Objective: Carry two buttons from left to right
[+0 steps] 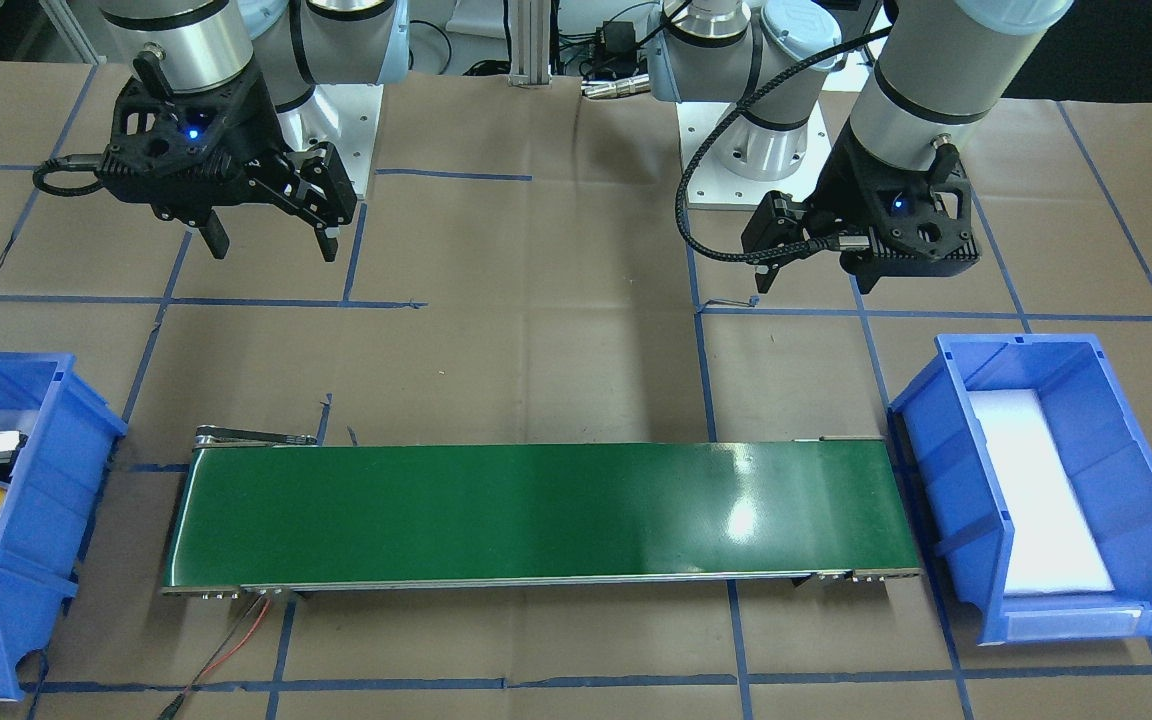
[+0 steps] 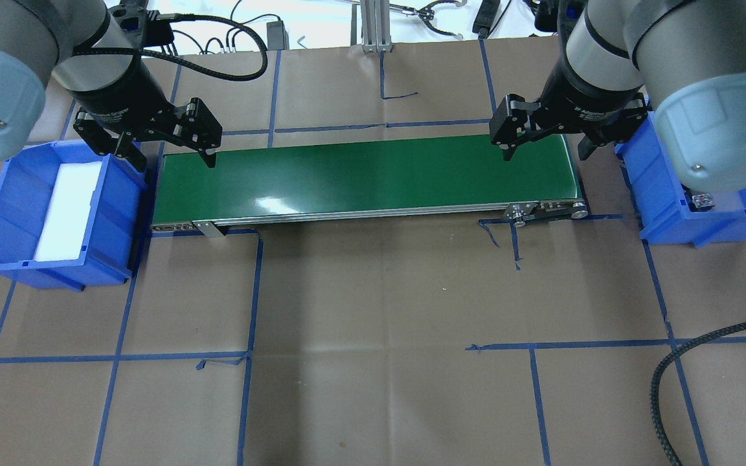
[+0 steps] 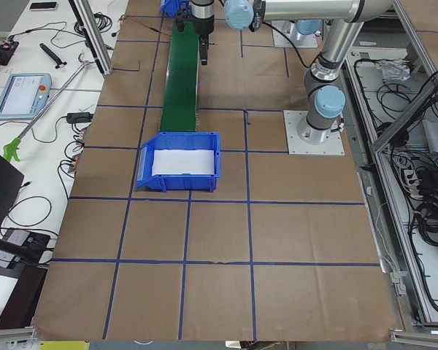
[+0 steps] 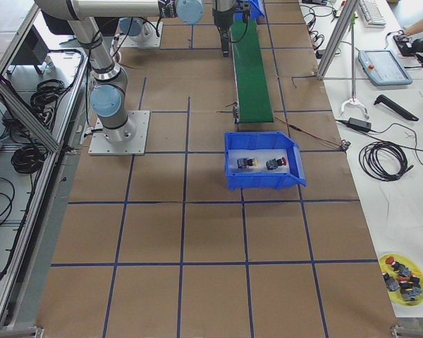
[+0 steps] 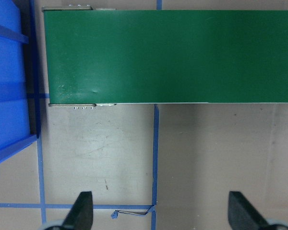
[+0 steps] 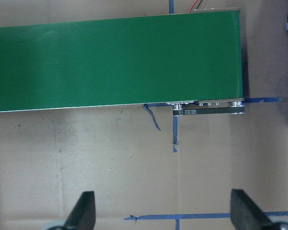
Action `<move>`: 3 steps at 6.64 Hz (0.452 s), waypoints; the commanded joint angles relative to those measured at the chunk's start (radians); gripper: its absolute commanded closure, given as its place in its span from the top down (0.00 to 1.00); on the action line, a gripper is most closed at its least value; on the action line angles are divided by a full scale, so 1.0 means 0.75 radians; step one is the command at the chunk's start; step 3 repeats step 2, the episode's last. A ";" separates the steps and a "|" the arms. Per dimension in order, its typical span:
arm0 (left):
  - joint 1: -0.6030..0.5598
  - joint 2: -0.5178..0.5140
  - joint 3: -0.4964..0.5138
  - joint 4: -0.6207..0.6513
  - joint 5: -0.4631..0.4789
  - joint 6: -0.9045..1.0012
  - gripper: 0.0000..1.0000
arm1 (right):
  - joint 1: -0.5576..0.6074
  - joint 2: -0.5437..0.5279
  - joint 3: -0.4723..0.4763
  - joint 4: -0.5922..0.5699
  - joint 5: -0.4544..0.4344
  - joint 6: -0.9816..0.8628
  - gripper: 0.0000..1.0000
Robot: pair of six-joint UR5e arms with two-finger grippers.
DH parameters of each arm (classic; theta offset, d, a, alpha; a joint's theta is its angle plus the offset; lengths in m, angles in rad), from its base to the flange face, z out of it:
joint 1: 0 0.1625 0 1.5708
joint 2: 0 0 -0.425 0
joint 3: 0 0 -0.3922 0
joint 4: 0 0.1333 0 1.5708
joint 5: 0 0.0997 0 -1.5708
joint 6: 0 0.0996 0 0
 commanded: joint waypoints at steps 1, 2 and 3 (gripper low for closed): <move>0.000 0.001 0.000 0.000 -0.001 0.000 1.00 | 0.000 0.000 -0.001 0.000 0.004 0.004 1.00; 0.000 0.001 -0.002 0.000 0.001 0.000 1.00 | 0.000 0.000 -0.001 0.000 0.002 0.004 1.00; 0.000 0.001 -0.002 0.000 0.001 0.000 1.00 | 0.000 0.000 -0.001 0.000 0.002 0.004 1.00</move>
